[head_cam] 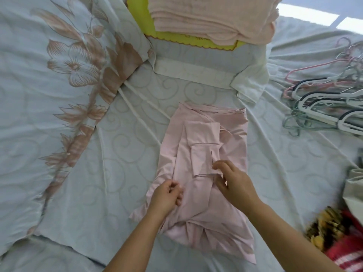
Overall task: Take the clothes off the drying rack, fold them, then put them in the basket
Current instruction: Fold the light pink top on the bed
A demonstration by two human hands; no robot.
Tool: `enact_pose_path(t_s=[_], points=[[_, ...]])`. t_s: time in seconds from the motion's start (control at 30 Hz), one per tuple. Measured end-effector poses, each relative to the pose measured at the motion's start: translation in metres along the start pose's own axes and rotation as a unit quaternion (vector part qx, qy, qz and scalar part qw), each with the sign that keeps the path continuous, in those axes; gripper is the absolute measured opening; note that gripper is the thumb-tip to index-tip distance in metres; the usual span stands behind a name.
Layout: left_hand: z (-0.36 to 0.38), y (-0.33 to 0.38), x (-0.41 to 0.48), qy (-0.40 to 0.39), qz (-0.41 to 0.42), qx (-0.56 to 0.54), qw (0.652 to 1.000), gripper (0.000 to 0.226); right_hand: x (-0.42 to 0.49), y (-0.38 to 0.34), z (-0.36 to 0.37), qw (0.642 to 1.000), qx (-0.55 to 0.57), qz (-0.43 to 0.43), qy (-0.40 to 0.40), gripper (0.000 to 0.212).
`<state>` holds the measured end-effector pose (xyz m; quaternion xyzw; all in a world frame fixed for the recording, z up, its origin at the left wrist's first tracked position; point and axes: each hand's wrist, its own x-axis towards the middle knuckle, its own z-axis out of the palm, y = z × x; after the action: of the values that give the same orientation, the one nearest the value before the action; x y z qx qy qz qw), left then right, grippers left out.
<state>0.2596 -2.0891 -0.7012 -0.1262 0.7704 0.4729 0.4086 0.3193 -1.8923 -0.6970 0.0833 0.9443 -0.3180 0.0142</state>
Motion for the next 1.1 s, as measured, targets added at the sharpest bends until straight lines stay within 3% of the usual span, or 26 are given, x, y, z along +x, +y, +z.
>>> enact_pose_path(t_s=[0.1,0.2,0.27,0.3,0.4,0.47,0.53,0.63,0.73,0.8,0.87,0.93,1.03,1.1], points=[[-0.003,0.003,0.004,0.085,0.098,0.109,0.986,0.005,0.005,-0.008,0.011,0.998,-0.061,0.010,-0.001,0.038],[-0.008,-0.003,0.001,0.120,0.165,0.191,0.960,0.024,0.011,-0.013,0.027,0.983,-0.096,-0.001,-0.155,0.052],[-0.019,-0.014,0.002,0.184,0.148,0.219,0.947,0.040,0.008,-0.011,0.030,0.979,-0.036,0.042,-0.196,0.058],[-0.027,-0.021,0.004,0.207,0.112,0.228,0.945,0.047,0.003,-0.009,0.030,0.986,0.012,0.075,-0.152,0.058],[-0.050,-0.041,0.001,0.139,-0.006,0.133,0.981,0.068,-0.015,0.000,0.021,0.974,0.084,0.205,0.053,0.040],[-0.057,-0.049,-0.006,0.065,-0.043,0.072,0.994,0.073,-0.037,0.011,0.016,0.935,0.124,0.319,0.092,0.038],[-0.061,-0.055,-0.013,0.019,-0.067,0.067,0.995,0.070,-0.059,0.013,0.009,0.885,0.229,0.395,0.093,0.039],[-0.064,-0.066,-0.021,-0.016,-0.061,0.115,0.991,0.056,-0.095,0.012,0.012,0.810,0.345,0.473,0.032,0.042],[-0.063,-0.073,-0.029,-0.011,-0.077,0.032,0.996,0.040,-0.116,0.013,0.016,0.755,0.372,0.539,-0.032,0.043],[-0.062,-0.075,-0.034,-0.015,-0.070,-0.002,0.997,0.051,-0.118,0.014,0.011,0.709,0.418,0.562,-0.081,0.057],[-0.061,-0.077,-0.040,-0.027,-0.071,-0.052,0.996,0.086,-0.120,0.011,0.007,0.696,0.442,0.554,-0.113,0.081],[-0.059,-0.080,-0.046,-0.035,-0.083,-0.123,0.988,0.106,-0.125,0.007,0.008,0.695,0.470,0.535,-0.100,0.094],[-0.055,-0.082,-0.054,-0.029,-0.085,-0.169,0.982,0.087,-0.132,-0.002,0.014,0.670,0.517,0.529,-0.061,0.082],[-0.053,-0.083,-0.065,-0.001,-0.086,-0.180,0.980,0.054,-0.139,-0.009,0.014,0.694,0.495,0.520,-0.048,0.071]])
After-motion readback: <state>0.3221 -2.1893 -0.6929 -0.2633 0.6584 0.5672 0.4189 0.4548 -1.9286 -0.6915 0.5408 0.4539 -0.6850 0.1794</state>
